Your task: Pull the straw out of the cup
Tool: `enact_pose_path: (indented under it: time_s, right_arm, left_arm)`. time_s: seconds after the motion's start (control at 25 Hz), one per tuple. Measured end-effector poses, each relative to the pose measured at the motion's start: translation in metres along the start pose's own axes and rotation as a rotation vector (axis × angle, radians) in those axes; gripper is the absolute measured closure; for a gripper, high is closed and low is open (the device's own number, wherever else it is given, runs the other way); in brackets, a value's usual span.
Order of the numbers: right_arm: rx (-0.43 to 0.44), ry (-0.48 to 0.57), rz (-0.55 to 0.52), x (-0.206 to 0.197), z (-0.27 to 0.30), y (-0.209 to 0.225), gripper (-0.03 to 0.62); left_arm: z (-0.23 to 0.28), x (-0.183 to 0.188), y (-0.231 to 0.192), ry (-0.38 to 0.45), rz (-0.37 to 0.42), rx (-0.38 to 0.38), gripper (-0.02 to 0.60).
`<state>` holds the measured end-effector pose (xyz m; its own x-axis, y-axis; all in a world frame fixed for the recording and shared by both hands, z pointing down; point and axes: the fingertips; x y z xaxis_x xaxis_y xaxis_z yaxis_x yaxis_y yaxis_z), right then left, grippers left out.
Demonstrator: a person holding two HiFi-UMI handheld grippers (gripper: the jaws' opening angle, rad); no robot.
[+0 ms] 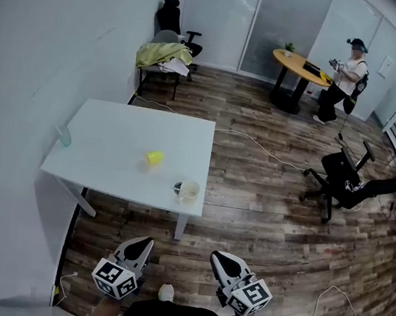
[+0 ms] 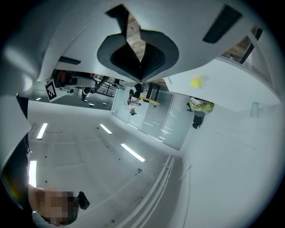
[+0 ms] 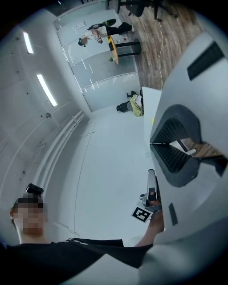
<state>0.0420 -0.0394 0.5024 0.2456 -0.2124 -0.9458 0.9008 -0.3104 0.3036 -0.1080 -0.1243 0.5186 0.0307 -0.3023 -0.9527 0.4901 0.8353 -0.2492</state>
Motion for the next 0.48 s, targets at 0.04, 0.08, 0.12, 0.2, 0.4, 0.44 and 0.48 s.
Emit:
enact_pose_path:
  time_s: [0.04,0.08,0.12,0.2,0.4,0.44,0.48]
  right_arm:
    - [-0.002,-0.002,-0.004,0.000,0.007,0.001,0.572]
    - [-0.004,-0.004,-0.010,0.000,0.013,0.002,0.572]
    - [-0.005,-0.006,-0.016,0.001,0.019,0.003,0.572]
    - [-0.008,-0.007,-0.018,0.004,0.028,0.004,0.572]
    - [-0.012,-0.017,-0.011,0.005,0.042,0.006,0.572]
    - [-0.009,-0.019,-0.009,0.005,0.043,0.007,0.572]
    - [-0.008,-0.019,-0.007,0.005,0.045,0.007,0.572]
  left_arm:
    - [0.001,0.001,-0.006,0.001,0.001,-0.001,0.567]
    - [0.002,0.001,-0.012,0.001,0.004,-0.002,0.567]
    - [0.003,0.001,-0.017,-0.002,0.007,-0.002,0.567]
    - [0.007,0.002,-0.024,-0.008,0.015,-0.006,0.566]
    - [0.016,0.006,-0.035,-0.002,-0.005,-0.017,0.568]
    - [0.018,0.004,-0.037,-0.005,-0.009,-0.015,0.568]
    - [0.020,0.002,-0.038,-0.011,-0.012,-0.015,0.568]
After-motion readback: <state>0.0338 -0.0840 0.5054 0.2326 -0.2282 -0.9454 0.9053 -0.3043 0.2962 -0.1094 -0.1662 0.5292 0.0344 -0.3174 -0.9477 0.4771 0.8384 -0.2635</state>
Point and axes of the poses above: the fingertips, and each gripper's own axes: z forward along the fingers, y to its right, x out of its top, and after that the axes turned 4 degrees about z, right-handed
